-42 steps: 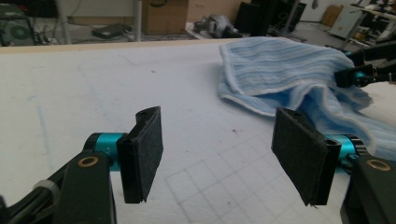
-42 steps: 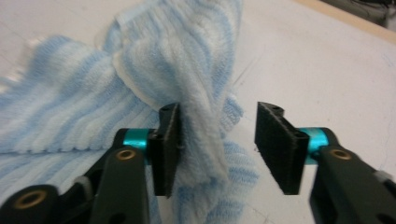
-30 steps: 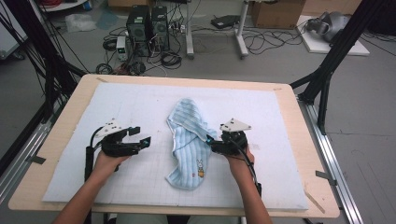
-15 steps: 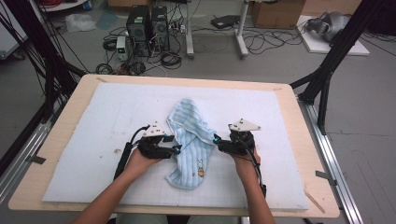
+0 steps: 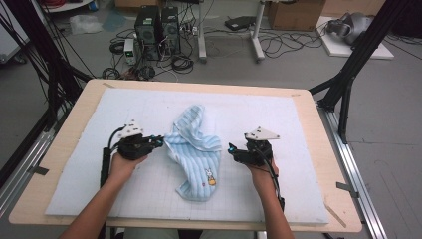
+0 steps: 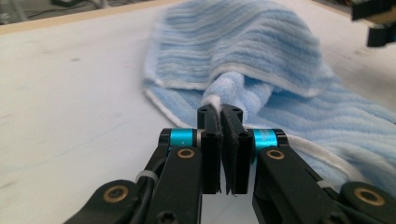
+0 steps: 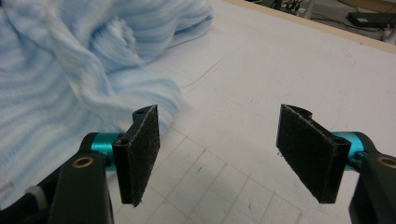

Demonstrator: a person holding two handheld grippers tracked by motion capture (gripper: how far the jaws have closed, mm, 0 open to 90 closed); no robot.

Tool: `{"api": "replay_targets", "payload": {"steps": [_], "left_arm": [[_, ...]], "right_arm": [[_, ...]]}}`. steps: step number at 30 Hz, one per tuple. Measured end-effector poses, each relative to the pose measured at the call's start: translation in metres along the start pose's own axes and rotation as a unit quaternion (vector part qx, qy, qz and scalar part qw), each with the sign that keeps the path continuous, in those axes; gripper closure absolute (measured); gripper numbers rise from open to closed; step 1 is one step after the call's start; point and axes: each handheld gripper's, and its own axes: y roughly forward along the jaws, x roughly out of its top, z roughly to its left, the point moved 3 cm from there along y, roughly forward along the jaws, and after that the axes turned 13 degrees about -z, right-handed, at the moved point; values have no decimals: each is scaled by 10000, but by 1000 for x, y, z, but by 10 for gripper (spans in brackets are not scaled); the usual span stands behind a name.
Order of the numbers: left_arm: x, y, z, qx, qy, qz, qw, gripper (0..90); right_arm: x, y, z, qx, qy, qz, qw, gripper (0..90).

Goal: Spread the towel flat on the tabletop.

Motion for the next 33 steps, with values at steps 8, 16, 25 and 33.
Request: {"api": "replay_targets", "payload": {"steps": [8, 16, 25, 33], "left_arm": [[-4, -34, 35, 549, -208, -182, 9981, 860], [-13, -56, 58, 920, -360, -206, 9949, 859], [-12, -59, 60, 1024, -258, -274, 9940, 844], [-13, -58, 60, 1000, -293, -307, 9941, 845]], "right_arm": [[-2, 6, 7, 111, -73, 118, 9998, 344], [-4, 14, 19, 294, -58, 158, 9994, 355], [-1, 38, 70, 1162, -109, 211, 9929, 449], [0, 52, 127, 2228, -403, 313, 9735, 601]]}}
